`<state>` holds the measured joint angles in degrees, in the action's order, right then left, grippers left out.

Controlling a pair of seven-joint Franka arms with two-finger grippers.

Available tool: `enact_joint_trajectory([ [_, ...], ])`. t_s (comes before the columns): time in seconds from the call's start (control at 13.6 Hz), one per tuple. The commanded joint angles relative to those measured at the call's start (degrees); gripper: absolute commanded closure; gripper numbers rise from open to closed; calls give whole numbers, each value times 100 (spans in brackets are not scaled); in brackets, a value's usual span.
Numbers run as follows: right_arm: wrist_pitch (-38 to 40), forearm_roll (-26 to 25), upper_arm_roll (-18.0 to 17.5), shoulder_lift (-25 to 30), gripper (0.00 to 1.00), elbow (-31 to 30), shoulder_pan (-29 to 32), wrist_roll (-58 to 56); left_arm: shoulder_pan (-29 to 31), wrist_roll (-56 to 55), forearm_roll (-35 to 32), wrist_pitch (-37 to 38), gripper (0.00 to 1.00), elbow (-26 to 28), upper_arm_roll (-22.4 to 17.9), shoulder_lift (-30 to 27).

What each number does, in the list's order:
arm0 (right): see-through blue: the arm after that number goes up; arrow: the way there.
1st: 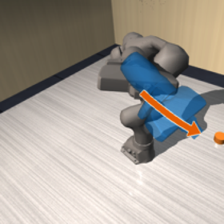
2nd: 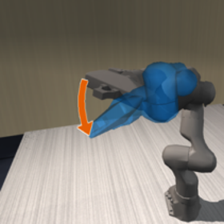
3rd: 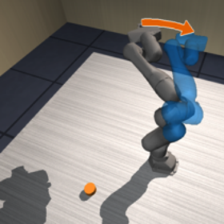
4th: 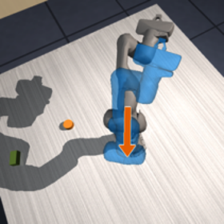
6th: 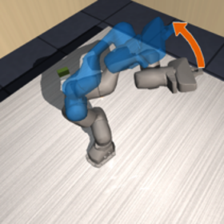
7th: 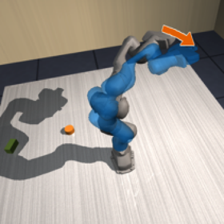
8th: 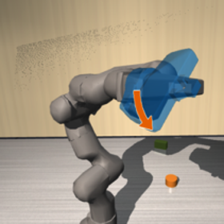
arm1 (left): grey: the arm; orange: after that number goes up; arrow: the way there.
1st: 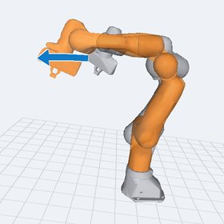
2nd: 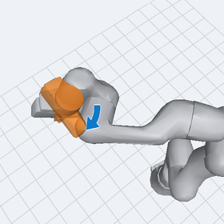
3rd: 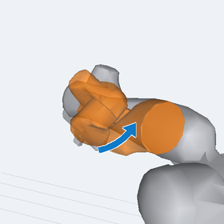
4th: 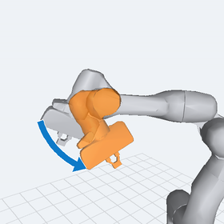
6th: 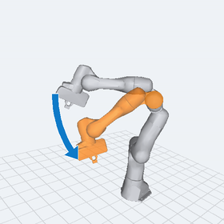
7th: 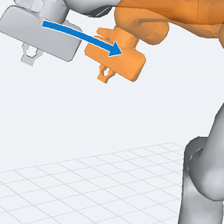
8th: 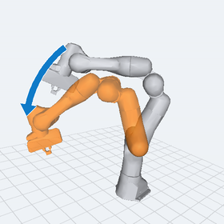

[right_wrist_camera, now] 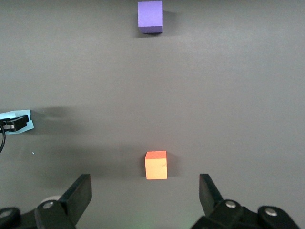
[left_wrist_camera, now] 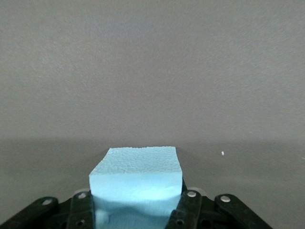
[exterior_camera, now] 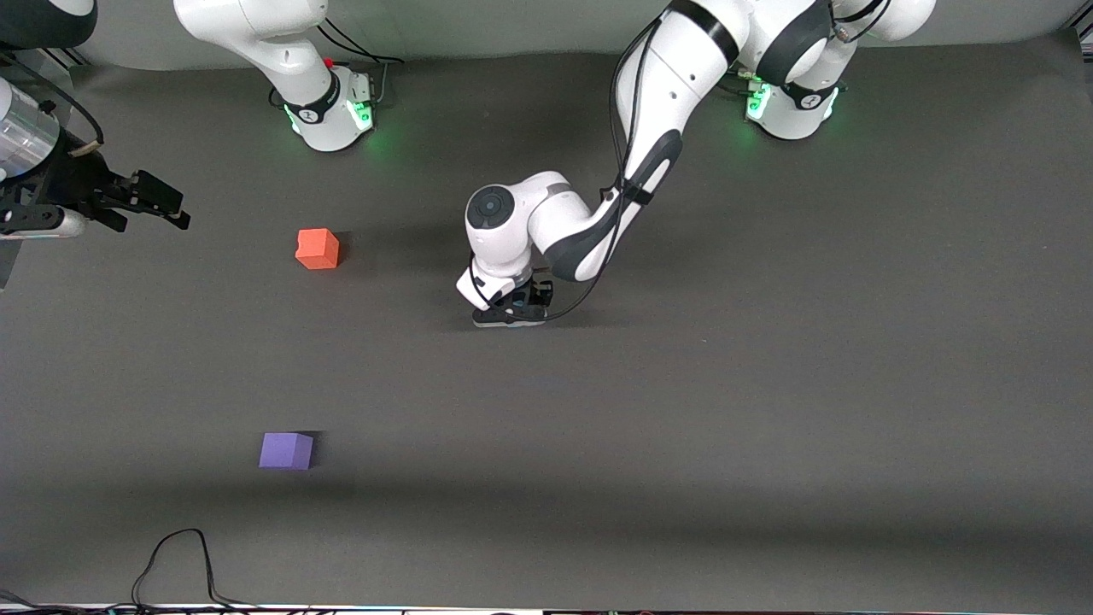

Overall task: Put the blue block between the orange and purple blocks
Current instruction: 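Lift the blue block and carry it toward the table middle, then lower the blue block, open the left gripper while the right gripper approaches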

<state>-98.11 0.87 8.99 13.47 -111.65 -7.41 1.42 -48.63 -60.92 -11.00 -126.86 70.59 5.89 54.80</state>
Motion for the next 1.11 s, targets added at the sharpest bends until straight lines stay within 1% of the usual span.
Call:
enact_joint_trajectory([
  [0.0,-111,-61,51,-20,0,20,-6,-107,-86,-52,-113,73,43,-194,-79,83],
  [0.07,-112,-70,59,-20,0,20,-6,-107,-77,-43,-122,47,34,-186,-79,92],
  [0.15,-120,-70,60,-20,0,29,-6,-107,-77,-43,-122,47,19,-186,-88,118],
  [0.22,-129,-70,51,-29,0,29,-6,-107,-77,-25,-130,47,0,-177,-88,119],
  [0.44,-199,-70,-2,-81,0,55,-32,-46,-59,19,-131,169,0,-186,-88,31],
  [0.59,-226,-61,-54,-90,0,55,-41,-37,2,19,-105,327,0,-186,-88,-205],
  [0.66,-269,-61,-124,-99,0,55,-33,-28,98,45,-78,537,0,-194,-62,-337],
  [0.81,-296,-52,-282,-169,0,90,-41,-11,422,202,36,854,0,-194,78,-688],
  [0.96,-296,-9,-484,-248,0,108,-41,269,958,570,351,1039,0,-177,210,-1083],
  [1.03,-296,0,-720,-292,0,160,-33,506,1239,842,518,1223,0,-160,237,-1294],
])
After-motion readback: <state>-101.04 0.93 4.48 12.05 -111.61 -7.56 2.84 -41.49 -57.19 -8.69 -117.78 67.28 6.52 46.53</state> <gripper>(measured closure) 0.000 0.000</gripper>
